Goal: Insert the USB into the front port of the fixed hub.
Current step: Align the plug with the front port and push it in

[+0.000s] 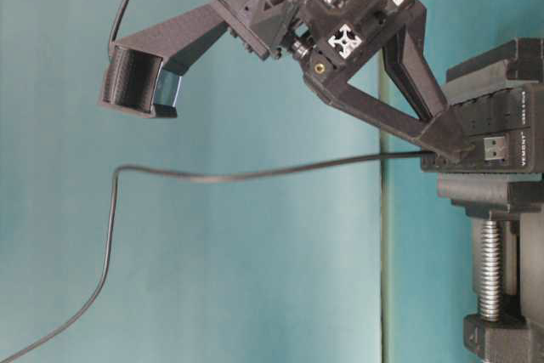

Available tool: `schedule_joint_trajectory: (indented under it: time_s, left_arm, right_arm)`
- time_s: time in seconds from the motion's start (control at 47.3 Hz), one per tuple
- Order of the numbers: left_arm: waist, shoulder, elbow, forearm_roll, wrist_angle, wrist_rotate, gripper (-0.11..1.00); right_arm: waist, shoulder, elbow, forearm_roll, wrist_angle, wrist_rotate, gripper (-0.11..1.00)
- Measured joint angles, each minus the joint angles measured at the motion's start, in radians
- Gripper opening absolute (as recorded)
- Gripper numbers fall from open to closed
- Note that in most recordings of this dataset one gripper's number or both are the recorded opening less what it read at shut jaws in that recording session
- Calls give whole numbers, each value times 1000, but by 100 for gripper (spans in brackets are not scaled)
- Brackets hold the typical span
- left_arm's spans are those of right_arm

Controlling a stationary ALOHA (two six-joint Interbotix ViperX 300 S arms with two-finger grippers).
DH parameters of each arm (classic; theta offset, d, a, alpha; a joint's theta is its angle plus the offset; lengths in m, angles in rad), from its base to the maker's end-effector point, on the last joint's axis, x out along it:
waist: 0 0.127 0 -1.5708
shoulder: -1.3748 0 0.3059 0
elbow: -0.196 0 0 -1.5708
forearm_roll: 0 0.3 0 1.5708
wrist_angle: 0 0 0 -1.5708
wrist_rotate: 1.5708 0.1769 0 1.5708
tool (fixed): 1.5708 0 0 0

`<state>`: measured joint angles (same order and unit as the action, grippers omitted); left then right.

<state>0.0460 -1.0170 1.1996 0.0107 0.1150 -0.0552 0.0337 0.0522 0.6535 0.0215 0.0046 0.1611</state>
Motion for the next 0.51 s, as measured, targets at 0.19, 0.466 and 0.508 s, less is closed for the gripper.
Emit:
schedule_joint_trajectory:
  time_s: [0.19, 0.466, 0.508]
  left_arm:
    - [0, 0, 0, 0, 0, 0, 0]
    - [0, -2, 0, 2, 0, 0, 0]
    - [0, 0, 0, 2, 0, -2, 0]
  right_arm:
    - [0, 8, 0, 2, -15, 2, 6]
    - [-2, 8, 2, 0, -14, 2, 6]
    - [-2, 9, 2, 2, -14, 2, 6]
